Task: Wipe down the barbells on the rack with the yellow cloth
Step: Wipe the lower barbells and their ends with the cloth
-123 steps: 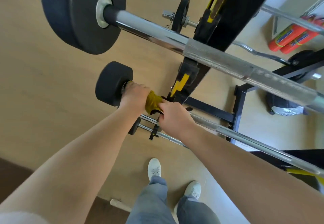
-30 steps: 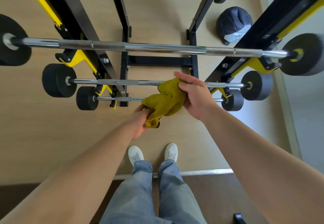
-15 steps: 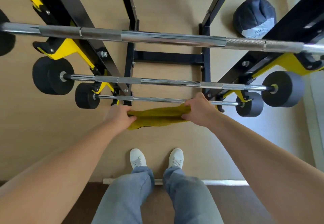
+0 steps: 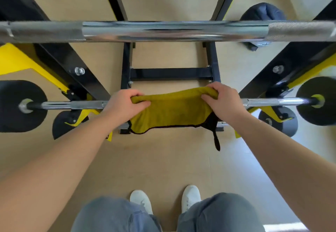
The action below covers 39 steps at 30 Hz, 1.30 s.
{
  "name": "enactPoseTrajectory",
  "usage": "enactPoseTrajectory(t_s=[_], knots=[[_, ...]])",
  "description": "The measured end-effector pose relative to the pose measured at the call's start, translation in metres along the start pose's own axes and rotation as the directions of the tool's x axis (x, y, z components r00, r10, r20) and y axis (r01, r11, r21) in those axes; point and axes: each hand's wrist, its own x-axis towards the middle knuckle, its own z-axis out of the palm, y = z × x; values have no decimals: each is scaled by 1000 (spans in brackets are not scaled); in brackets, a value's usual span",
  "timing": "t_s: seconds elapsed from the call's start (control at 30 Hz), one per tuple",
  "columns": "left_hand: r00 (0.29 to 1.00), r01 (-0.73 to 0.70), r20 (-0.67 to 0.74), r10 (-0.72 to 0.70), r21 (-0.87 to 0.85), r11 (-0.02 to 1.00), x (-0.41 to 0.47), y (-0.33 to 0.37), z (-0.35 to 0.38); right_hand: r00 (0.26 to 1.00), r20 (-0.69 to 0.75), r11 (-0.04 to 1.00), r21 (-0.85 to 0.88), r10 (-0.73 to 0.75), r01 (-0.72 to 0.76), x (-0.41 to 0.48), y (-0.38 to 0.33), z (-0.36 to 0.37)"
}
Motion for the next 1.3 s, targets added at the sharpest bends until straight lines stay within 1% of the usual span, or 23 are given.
enactPoseTrajectory(t_s=[0.03, 0.1, 0.13, 0.17, 0.2, 0.23, 0.27, 0.3, 0.33, 0.37, 0.4, 0.43, 0.5, 0.53, 0.6, 0.73, 0.8, 0.87, 0.97, 1.03, 1.1, 1.17, 1.3], knots=[[998, 8, -57, -5, 42, 999, 11, -1, 4, 999, -49, 986, -168, -18, 10, 11, 5, 5], [978, 76, -201, -49, 132, 988, 31, -6, 17, 985, -141, 882, -471, -95, 17, 24, 7, 20], [960, 115, -274, -63, 180, 977, 36, -8, 26, 976, -142, 837, -544, -166, 64, 27, 6, 30], [941, 99, -338, -13, 239, 966, 38, -9, 35, 964, -88, 808, -567, -251, 159, 28, 4, 43], [919, 8, -372, 127, 341, 940, 39, -10, 45, 941, 3, 780, -558, -339, 283, 28, 2, 55], [887, -133, -340, 313, 460, 878, 38, -10, 54, 901, 94, 743, -533, -422, 404, 26, 1, 68], [851, -285, -237, 469, 542, 791, 38, -11, 63, 856, 148, 703, -511, -495, 495, 24, 1, 78], [821, -415, -115, 559, 552, 724, 38, -12, 70, 818, 151, 671, -499, -555, 548, 23, 2, 85], [817, -485, -18, 576, 517, 705, 37, -12, 75, 792, 128, 655, -491, -598, 574, 24, 3, 88], [825, -504, 30, 564, 488, 713, 37, -13, 78, 772, 116, 642, -487, -625, 593, 25, 3, 90], [827, -501, 31, 562, 495, 710, 37, -15, 79, 754, 133, 615, -497, -643, 612, 26, 3, 91], [825, -485, 26, 564, 546, 684, 39, -19, 82, 738, 161, 578, -522, -655, 627, 28, 5, 93], [810, -422, 0, 586, 693, 584, 44, -25, 89, 735, 173, 528, -591, -656, 610, 34, 7, 95], [804, -385, -20, 595, 745, 545, 46, -25, 92, 750, 154, 521, -629, -643, 576, 38, 10, 95], [784, -350, -49, 619, 789, 505, 53, -20, 101, 791, 109, 524, -693, -602, 495, 42, 17, 92], [734, -419, 21, 679, 800, 429, 63, 3, 120, 812, 12, 534, -748, -583, 394, 42, 43, 76], [699, -432, 18, 715, 807, 402, 66, 18, 133, 827, -15, 546, -758, -562, 357, 40, 62, 63], [659, -444, 8, 752, 811, 381, 69, 34, 151, 844, -45, 563, -764, -534, 315, 38, 79, 49], [650, -455, 18, 760, 810, 370, 73, 48, 168, 848, -138, 566, -796, -512, 212, 35, 92, 44], [630, -448, -9, 776, 812, 373, 73, 44, 168, 864, -185, 578, -804, -468, 140, 34, 83, 54], [595, -444, -23, 804, 824, 351, 69, 33, 164, 874, -227, 616, -781, -429, 100, 32, 66, 68], [562, -429, -41, 826, 840, 333, 66, 18, 159, 872, -228, 643, -756, -433, 122, 31, 51, 82], [576, -370, -123, 808, 842, 392, 57, -23, 132, 863, -137, 617, -753, -487, 228, 31, 11, 109]])
